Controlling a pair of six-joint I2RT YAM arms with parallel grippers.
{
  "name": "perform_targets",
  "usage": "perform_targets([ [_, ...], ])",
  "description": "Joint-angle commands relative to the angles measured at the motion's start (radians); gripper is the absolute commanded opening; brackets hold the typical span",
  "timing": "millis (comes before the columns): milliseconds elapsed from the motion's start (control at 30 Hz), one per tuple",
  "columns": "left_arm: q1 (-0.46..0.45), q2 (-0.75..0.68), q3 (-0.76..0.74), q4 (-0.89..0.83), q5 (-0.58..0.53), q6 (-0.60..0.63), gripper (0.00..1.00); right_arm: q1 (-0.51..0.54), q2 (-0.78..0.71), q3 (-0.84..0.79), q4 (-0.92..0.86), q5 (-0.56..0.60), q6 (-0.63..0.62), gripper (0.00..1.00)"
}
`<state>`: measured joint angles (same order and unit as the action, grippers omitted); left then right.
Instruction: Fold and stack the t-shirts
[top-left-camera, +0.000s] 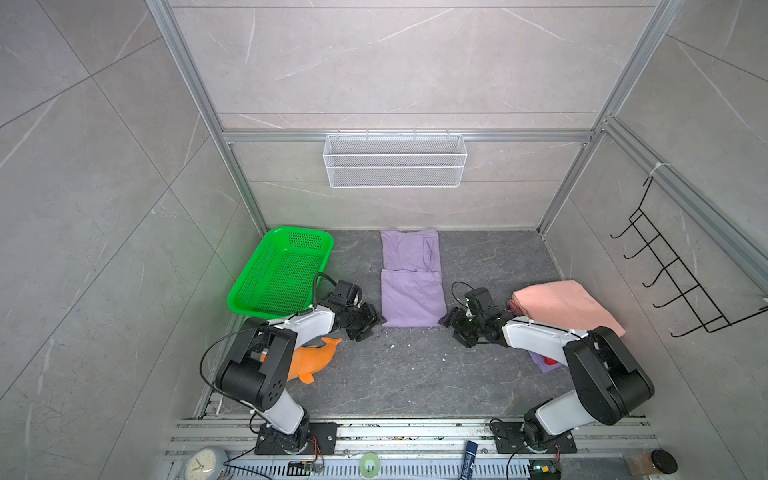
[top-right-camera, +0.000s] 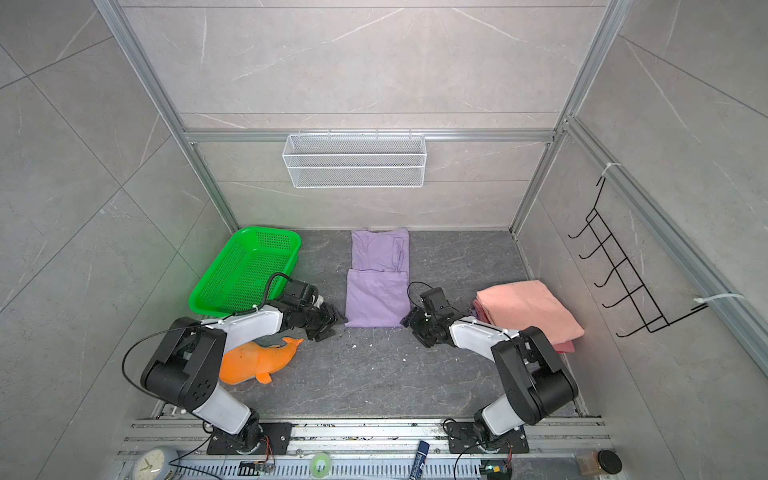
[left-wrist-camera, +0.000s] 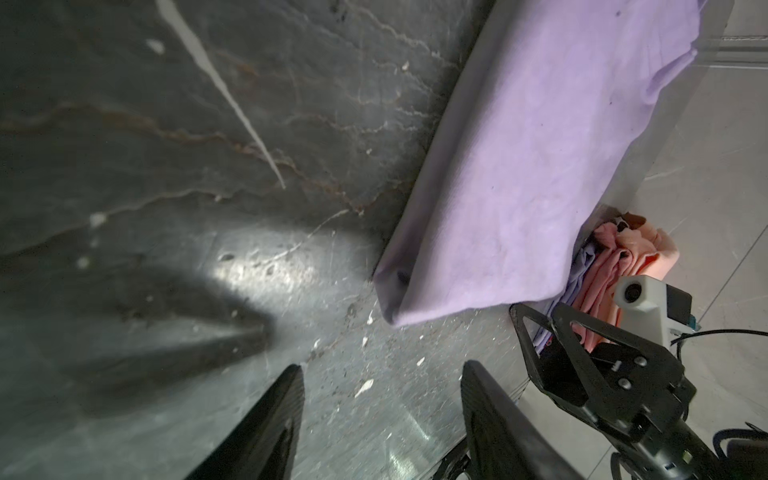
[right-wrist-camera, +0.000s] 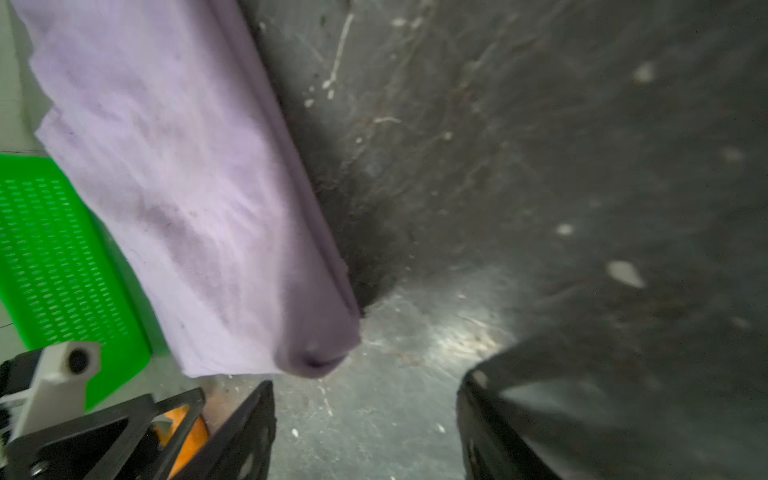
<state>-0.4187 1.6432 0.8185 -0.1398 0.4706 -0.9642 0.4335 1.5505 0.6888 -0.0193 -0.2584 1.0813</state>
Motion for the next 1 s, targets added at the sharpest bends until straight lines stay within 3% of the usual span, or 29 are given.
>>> perform_targets([
  [0, -0.008, 0.057, 0.038, 0.079, -0.01, -0.048, 0.59, 0.005, 0.061, -0.001, 0.048, 0.006, 0.036, 0.7],
  [133, -0.015, 0.113, 0.063, 0.098, 0.002, -0.074, 0.54, 0.005, 0.112, 0.009, 0.072, 0.014, 0.052, 0.68],
  [200, -0.017, 0.134, 0.074, 0.109, 0.002, -0.088, 0.51, 0.007, 0.142, 0.024, 0.08, 0.009, 0.056, 0.61],
  [367, -0.017, 0.167, 0.106, 0.135, 0.022, -0.11, 0.2, 0.007, 0.19, 0.074, 0.03, 0.007, 0.052, 0.19],
  [467, -0.017, 0.154, 0.118, 0.134, 0.034, -0.106, 0.01, 0.007, 0.173, 0.103, -0.03, 0.015, 0.004, 0.09],
  [600, -0.031, 0.074, 0.079, 0.1, 0.066, -0.089, 0.0, 0.012, 0.09, 0.107, -0.153, 0.001, -0.058, 0.06],
  [767, -0.104, -0.144, -0.036, -0.086, 0.044, -0.046, 0.0, 0.044, -0.1, 0.052, -0.365, -0.016, -0.156, 0.04],
  [967, -0.238, -0.462, -0.171, -0.234, -0.006, -0.171, 0.0, 0.155, -0.372, -0.021, -0.601, -0.016, -0.105, 0.05],
])
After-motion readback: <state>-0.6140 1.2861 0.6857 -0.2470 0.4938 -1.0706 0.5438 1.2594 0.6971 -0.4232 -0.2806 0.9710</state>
